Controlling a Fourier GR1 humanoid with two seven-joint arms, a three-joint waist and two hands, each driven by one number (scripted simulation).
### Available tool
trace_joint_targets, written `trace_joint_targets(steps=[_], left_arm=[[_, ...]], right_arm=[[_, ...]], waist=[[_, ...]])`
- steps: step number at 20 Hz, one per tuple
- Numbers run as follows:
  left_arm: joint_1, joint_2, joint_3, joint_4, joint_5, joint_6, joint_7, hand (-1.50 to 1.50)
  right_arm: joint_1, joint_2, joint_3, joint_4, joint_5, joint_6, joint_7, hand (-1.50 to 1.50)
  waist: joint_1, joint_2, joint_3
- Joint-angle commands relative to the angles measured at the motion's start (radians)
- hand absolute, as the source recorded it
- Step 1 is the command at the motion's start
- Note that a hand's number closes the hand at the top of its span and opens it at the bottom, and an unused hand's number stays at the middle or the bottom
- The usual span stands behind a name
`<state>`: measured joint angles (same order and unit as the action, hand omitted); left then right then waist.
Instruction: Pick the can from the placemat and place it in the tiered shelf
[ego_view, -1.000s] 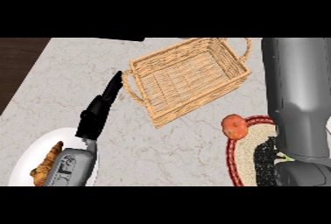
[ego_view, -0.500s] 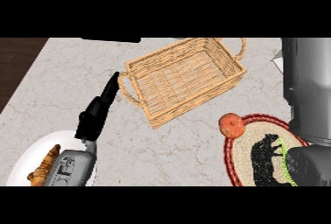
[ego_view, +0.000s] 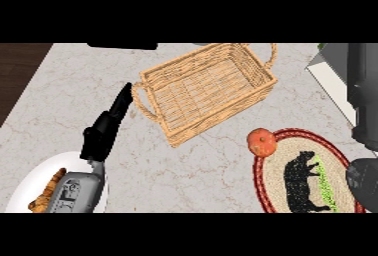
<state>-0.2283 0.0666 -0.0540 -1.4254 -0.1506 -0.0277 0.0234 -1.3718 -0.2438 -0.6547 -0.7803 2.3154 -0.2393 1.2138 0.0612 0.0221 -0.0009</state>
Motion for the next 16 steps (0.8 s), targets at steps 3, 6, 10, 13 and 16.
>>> trace_joint_targets(steps=[3,6,10,13,16], left_arm=[[-0.007,0.008,0.012,-0.021,0.001,0.004,0.034,0.00],[0.012,0.004,0.005,0.008,0.000,-0.005,-0.012,0.00],[-0.023,-0.021,0.012,0.039,-0.003,0.022,0.000,0.00],[0.033,-0.020,-0.018,-0.042,-0.024,0.027,0.022,0.00],[0.017,-0.009,-0.006,-0.041,-0.008,0.009,0.041,0.00]], right_arm=[[-0.039,-0.082,-0.035,0.103,0.048,-0.017,0.147,1.50],[-0.013,-0.041,-0.031,0.118,0.072,-0.053,0.190,1.50],[0.040,-0.084,-0.056,0.141,0.093,-0.069,0.170,1.50],[0.055,-0.133,-0.050,0.228,0.099,-0.101,0.091,1.50],[0.054,-0.150,-0.074,0.224,0.086,-0.160,0.103,1.50]], waist=[[-0.007,-0.003,0.001],[-0.011,-0.003,0.000],[-0.021,0.000,0.001],[-0.013,-0.006,0.001],[-0.003,-0.001,0.002]])
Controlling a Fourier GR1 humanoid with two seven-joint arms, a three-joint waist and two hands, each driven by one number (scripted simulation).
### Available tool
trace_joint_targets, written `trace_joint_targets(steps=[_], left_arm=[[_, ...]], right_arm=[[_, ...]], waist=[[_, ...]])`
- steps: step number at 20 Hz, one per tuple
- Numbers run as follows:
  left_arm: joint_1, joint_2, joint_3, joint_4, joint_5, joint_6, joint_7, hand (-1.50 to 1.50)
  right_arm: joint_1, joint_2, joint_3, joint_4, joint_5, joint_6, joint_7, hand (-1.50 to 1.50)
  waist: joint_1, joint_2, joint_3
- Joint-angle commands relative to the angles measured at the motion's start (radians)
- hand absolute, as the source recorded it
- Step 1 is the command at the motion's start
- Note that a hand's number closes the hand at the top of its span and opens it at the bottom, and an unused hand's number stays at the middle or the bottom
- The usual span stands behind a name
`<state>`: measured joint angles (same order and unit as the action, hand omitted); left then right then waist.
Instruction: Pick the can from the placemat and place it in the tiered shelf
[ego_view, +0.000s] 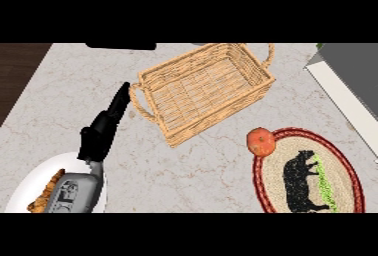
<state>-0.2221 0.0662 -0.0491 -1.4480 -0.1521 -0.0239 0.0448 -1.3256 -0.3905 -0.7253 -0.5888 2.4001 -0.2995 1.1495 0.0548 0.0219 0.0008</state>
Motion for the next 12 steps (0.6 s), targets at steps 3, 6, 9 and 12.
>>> trace_joint_targets(steps=[3,6,9,12], left_arm=[[0.026,-0.013,-0.009,-0.003,-0.006,0.010,-0.008,0.00],[0.014,-0.008,-0.008,0.018,-0.010,0.005,-0.019,0.00],[0.023,-0.010,-0.008,0.006,-0.012,0.011,-0.017,0.00],[0.030,-0.005,0.005,0.038,-0.010,0.011,-0.052,0.00]], right_arm=[[0.052,-0.055,-0.031,-0.002,-0.010,-0.156,0.152,1.50],[0.050,-0.024,-0.050,-0.083,-0.087,-0.346,0.087,1.50],[0.050,-0.057,-0.076,-0.063,-0.115,-0.387,0.049,1.50],[0.106,-0.040,-0.090,-0.060,-0.131,-0.458,0.045,1.50]], waist=[[-0.006,-0.001,0.000],[-0.011,-0.001,0.002],[-0.003,0.000,0.001],[-0.014,-0.002,0.000]])
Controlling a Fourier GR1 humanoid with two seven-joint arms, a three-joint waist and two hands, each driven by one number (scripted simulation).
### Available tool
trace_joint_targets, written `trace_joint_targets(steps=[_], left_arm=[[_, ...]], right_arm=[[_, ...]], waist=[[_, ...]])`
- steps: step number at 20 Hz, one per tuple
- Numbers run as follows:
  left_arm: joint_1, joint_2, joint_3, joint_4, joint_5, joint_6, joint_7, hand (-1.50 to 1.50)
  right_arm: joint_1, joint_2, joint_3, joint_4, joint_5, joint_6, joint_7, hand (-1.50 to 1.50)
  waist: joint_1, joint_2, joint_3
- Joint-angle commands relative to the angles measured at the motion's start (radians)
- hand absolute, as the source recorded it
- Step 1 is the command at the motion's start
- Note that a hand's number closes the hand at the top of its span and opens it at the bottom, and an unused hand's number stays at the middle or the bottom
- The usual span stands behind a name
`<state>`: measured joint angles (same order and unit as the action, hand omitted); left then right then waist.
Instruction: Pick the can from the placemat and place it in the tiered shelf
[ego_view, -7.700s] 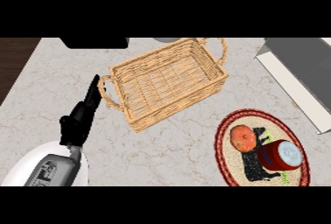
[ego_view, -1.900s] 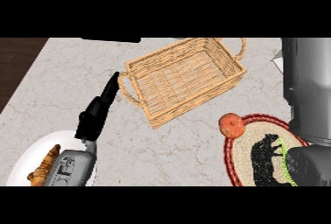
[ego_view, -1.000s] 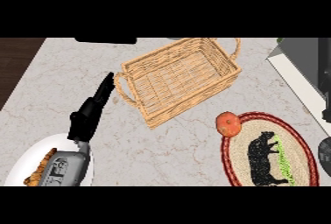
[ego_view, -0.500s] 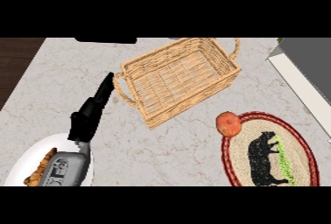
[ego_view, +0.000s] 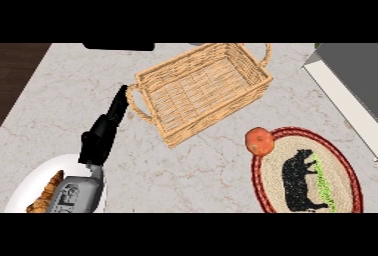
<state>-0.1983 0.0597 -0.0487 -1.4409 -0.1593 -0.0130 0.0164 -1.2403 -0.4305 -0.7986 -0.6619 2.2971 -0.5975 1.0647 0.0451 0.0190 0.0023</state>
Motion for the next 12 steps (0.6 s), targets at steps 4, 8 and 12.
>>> trace_joint_targets(steps=[4,8,12], left_arm=[[0.010,0.014,0.009,-0.034,0.009,-0.011,0.021,0.00],[-0.014,0.028,0.022,-0.026,0.018,-0.025,0.026,0.00],[-0.012,-0.010,-0.001,0.008,-0.004,0.005,0.021,0.00]], right_arm=[[0.075,-0.023,-0.040,0.032,-0.047,-0.210,0.104,1.50],[0.084,-0.048,-0.073,-0.015,0.083,0.026,0.254,1.50],[0.112,0.000,-0.079,-0.079,0.119,0.038,0.321,-1.50]], waist=[[-0.007,-0.006,-0.001],[-0.001,-0.001,-0.003],[-0.022,-0.009,-0.003]])
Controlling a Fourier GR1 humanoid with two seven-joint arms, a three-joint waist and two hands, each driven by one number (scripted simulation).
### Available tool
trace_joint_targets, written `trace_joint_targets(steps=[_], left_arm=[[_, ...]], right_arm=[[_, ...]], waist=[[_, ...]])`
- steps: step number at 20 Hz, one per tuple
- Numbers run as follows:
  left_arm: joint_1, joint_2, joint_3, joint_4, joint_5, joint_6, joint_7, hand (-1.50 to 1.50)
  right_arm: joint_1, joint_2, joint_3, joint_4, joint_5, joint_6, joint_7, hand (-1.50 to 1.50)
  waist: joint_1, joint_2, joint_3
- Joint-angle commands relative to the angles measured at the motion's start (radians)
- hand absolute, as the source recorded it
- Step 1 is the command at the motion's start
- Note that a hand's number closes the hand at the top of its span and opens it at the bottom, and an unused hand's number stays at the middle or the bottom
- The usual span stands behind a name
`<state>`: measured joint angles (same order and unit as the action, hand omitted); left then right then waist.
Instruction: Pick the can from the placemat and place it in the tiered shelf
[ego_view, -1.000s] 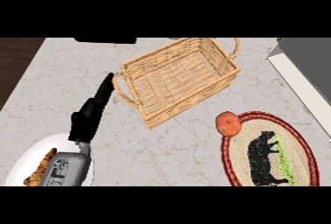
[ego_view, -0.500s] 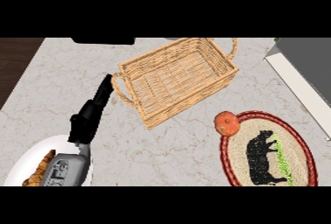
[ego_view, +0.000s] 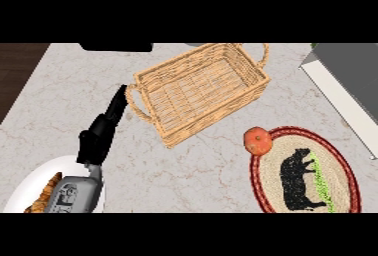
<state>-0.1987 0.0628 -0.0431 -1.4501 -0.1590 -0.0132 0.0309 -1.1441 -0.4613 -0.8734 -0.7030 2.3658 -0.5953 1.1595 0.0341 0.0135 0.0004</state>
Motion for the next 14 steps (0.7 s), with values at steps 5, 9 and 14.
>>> trace_joint_targets(steps=[5,9,14], left_arm=[[0.014,0.004,0.004,0.034,-0.013,0.007,-0.029,0.00],[0.003,0.014,0.016,0.010,0.018,-0.023,-0.001,0.00],[0.020,-0.008,-0.011,-0.005,-0.016,0.009,0.022,0.00]], right_arm=[[0.025,0.083,-0.013,-0.111,0.036,-0.040,0.225,-1.50],[-0.020,0.101,-0.016,-0.146,0.020,-0.100,0.199,-1.50],[-0.051,0.119,-0.039,-0.191,-0.076,-0.111,0.087,-1.50]], waist=[[-0.016,-0.007,0.000],[-0.005,-0.005,0.000],[-0.020,-0.014,0.000]])
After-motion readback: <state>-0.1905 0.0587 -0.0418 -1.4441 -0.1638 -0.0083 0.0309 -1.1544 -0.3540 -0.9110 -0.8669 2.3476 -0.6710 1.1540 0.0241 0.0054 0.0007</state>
